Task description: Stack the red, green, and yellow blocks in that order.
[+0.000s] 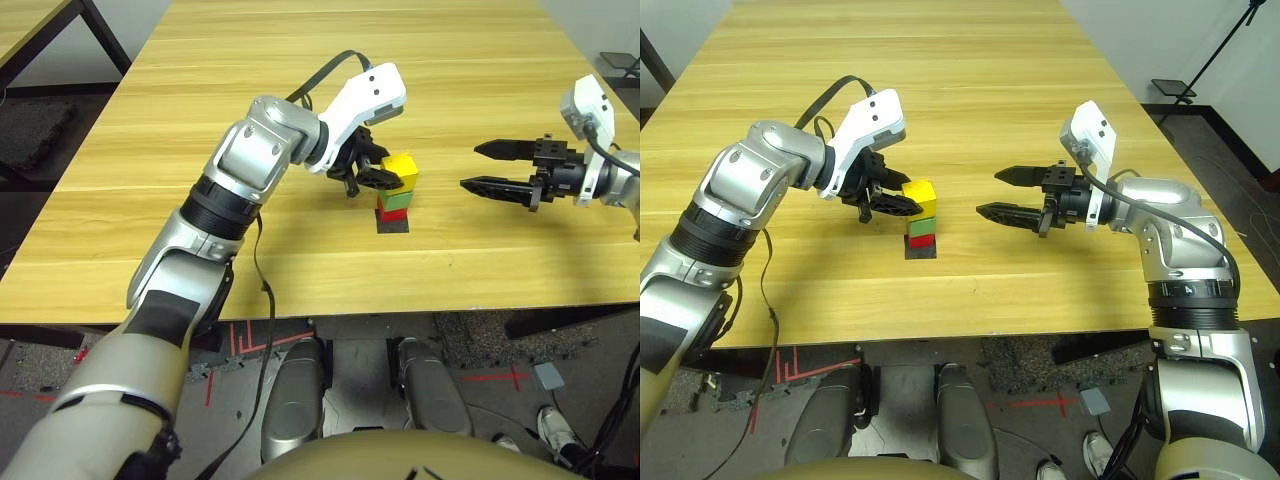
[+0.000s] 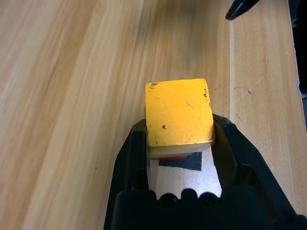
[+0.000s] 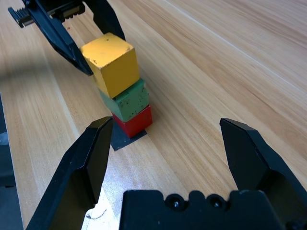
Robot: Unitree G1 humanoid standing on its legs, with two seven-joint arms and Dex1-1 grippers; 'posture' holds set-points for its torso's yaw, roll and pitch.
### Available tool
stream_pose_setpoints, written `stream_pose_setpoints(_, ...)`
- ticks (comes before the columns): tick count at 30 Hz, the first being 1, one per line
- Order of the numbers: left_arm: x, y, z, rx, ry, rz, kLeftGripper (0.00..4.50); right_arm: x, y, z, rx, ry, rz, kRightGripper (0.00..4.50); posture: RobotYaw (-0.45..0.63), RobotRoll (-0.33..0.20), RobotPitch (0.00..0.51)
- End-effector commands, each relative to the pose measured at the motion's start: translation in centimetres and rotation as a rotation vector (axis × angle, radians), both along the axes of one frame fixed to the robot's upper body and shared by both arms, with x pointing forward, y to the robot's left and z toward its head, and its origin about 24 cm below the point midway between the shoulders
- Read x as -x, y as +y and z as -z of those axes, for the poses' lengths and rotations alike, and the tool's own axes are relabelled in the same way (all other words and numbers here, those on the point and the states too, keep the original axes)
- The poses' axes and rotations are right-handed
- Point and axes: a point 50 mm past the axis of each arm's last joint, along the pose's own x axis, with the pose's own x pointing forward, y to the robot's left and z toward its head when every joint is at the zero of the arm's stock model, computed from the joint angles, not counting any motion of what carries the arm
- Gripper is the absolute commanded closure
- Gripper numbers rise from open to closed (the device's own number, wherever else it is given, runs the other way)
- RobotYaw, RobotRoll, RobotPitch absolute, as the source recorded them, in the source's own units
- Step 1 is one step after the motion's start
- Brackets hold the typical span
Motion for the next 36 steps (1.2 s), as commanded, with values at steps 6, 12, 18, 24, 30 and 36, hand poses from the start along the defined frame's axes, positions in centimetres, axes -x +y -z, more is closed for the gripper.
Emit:
stream_pose_setpoints(6, -0.6, -0.7, 0.1, 0.099, -0.037, -0.04, 1.19, 0.1, -0.3, -0.2, -0.018, -0.007, 0.009, 0.0, 0.14, 0.019, 0.123)
stream_pose_setpoints(12, 0.1, 3.7, -6.4, 0.38, -0.194, -0.213, 0.03, 0.5, -1.4, -0.7, -0.025, -0.013, 0.056, 0.0, 0.13, 0.004, 0.121)
stream_pose_setpoints(18, 2.1, 13.8, -6.4, 0.539, -0.351, -0.719, 0.03, -0.1, -5.5, -1.0, -0.114, -0.046, 0.297, 0.0, 0.16, -0.014, 0.119)
stream_pose_setpoints(24, 4.5, 19.1, 0.9, 0.556, -0.379, -1.08, 0.03, -1.1, -9.8, 1.1, -0.243, -0.098, 0.632, 0.0, 0.16, -0.04, 0.124)
stream_pose_setpoints(30, 5.5, 19.5, 6.2, 0.573, -0.374, -1.225, 0.03, 0.1, -14.7, 4.5, -0.238, -0.143, 0.977, 0.0, 0.16, -0.044, 0.118)
stream_pose_setpoints(36, 5.4, 20.2, 7.7, 0.587, -0.402, -1.284, 0.03, 1.8, -16.9, 6.3, -0.164, -0.15, 1.124, 0.0, 0.17, -0.046, 0.112)
